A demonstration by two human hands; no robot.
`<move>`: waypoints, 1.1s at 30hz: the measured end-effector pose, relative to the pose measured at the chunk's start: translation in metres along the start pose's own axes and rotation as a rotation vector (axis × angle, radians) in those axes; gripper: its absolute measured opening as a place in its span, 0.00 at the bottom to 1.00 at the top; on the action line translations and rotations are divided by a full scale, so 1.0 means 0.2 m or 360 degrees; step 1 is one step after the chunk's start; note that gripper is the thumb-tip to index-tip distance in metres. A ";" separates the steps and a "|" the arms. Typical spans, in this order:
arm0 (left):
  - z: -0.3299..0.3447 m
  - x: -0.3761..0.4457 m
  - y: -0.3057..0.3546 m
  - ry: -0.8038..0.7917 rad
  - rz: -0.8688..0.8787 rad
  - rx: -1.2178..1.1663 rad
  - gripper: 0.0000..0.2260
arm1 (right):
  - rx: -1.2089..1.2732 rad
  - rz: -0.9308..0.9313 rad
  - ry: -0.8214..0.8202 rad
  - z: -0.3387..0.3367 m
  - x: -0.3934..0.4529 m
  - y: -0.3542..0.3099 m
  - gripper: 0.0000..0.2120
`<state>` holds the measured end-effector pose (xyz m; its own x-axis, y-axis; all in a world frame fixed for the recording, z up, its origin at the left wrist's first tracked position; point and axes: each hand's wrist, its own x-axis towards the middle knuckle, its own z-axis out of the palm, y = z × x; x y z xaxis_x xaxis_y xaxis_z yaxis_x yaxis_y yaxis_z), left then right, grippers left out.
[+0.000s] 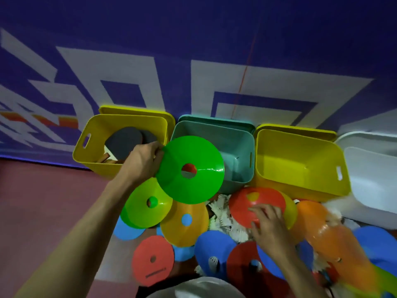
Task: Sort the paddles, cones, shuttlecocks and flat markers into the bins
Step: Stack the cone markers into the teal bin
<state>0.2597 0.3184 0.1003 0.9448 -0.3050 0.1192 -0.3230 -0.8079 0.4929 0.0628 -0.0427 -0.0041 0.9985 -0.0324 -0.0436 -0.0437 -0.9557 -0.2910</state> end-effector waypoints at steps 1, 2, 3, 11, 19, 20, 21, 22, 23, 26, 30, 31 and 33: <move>0.03 0.06 0.02 -0.0013 0.0008 0.0032 0.13 | -0.0082 0.0034 -0.0075 -0.02 0.00 0.02 0.24; 0.08 0.12 0.02 -0.0028 0.0002 0.0050 0.13 | -0.0176 0.0067 -0.0166 -0.04 0.01 0.04 0.27; 0.10 0.17 0.04 -0.0047 -0.0045 0.0055 0.12 | -0.0267 0.0081 -0.0261 -0.06 0.03 0.03 0.32; 0.24 0.23 0.01 -0.0167 -0.0345 -0.0001 0.13 | -0.0696 0.0075 -0.0517 -0.05 0.17 -0.06 0.50; 0.28 -0.33 -0.45 -0.0195 -0.0265 -0.0103 0.04 | -0.0722 -0.0155 -0.0421 -0.10 0.13 -0.08 0.49; 0.31 -0.41 -0.52 -0.0167 -0.0232 -0.0122 0.04 | -0.0673 -0.0210 -0.0374 -0.15 0.14 -0.12 0.45; 0.34 -0.49 -0.57 -0.0173 -0.0152 -0.0129 0.07 | -0.0634 -0.0260 -0.0314 -0.20 0.15 -0.16 0.41; 0.38 -0.56 -0.62 -0.0242 -0.0054 -0.0098 0.12 | -0.0583 -0.0296 -0.0264 -0.26 0.17 -0.21 0.39; 0.43 -0.62 -0.65 -0.0362 -0.0002 -0.0040 0.17 | -0.0522 -0.0328 -0.0228 -0.32 0.19 -0.27 0.37; 0.60 -0.76 -0.75 -0.0634 -0.0119 0.0106 0.25 | -0.0264 -0.0410 -0.0223 -0.49 0.29 -0.47 0.36; 0.72 -0.83 -0.73 -0.0811 -0.0385 0.0233 0.31 | 0.0198 -0.0360 -0.0167 -0.57 0.49 -0.60 0.32; 0.72 -0.82 -0.70 -0.0822 -0.0402 0.0272 0.32 | 0.0310 -0.0318 -0.0136 -0.56 0.55 -0.62 0.31; 0.71 -0.82 -0.66 -0.0816 -0.0419 0.0317 0.33 | 0.0554 -0.0175 -0.0069 -0.53 0.65 -0.64 0.27</move>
<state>0.1404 0.4034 -0.1064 0.8638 -0.2463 -0.4396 -0.1327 -0.9528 0.2731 0.2024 0.0448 0.1295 0.9959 0.0848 -0.0323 0.0482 -0.7956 -0.6039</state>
